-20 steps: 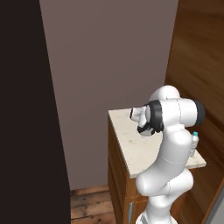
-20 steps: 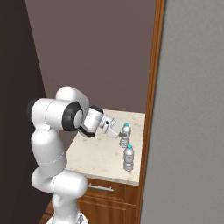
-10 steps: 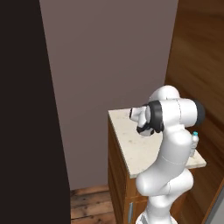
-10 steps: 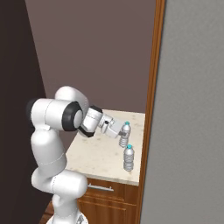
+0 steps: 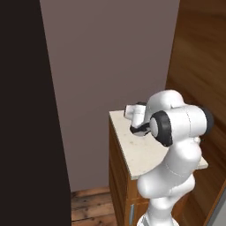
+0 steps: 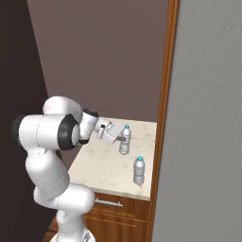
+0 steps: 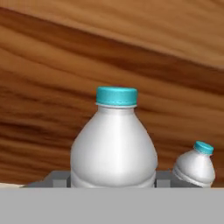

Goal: Take the bottled waters from the counter and place them in the freezer to freeze. Close the freezer door after placing the bottles.

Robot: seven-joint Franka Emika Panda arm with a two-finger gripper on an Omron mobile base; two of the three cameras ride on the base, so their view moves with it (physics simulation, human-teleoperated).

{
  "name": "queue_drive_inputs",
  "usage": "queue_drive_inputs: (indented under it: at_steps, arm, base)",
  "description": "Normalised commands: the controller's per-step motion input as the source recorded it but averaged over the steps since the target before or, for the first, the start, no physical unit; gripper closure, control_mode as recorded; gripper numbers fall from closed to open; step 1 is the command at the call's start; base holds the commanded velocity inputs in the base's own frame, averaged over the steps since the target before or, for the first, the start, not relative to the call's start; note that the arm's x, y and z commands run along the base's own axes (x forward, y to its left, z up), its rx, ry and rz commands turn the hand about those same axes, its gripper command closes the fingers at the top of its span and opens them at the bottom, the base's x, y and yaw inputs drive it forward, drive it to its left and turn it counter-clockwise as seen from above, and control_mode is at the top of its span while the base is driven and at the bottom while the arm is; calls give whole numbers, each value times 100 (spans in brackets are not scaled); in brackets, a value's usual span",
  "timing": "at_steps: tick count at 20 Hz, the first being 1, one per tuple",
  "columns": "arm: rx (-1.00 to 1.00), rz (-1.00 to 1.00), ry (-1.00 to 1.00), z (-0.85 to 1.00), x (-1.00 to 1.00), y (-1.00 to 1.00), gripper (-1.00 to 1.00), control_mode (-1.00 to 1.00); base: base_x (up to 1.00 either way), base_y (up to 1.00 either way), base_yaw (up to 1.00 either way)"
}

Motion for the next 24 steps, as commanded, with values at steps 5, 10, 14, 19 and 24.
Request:
queue_drive_inputs:
  at_steps: [5, 10, 14, 19, 24]
  arm:
    - [-6, 15, -2, 91, -84, 41, 100, -100]
    - [-5, 23, 1, 100, -57, 54, 100, -100]
    - [0, 32, 12, 100, -24, 60, 100, -100]
    - [12, 37, 3, 59, -51, 17, 100, -100]
    - [6, 45, 0, 59, -58, 24, 100, -100]
  base:
    - [0, 0, 0]
    - [0, 0, 0]
    - [0, 0, 0]
    - [0, 0, 0]
    - [0, 0, 0]
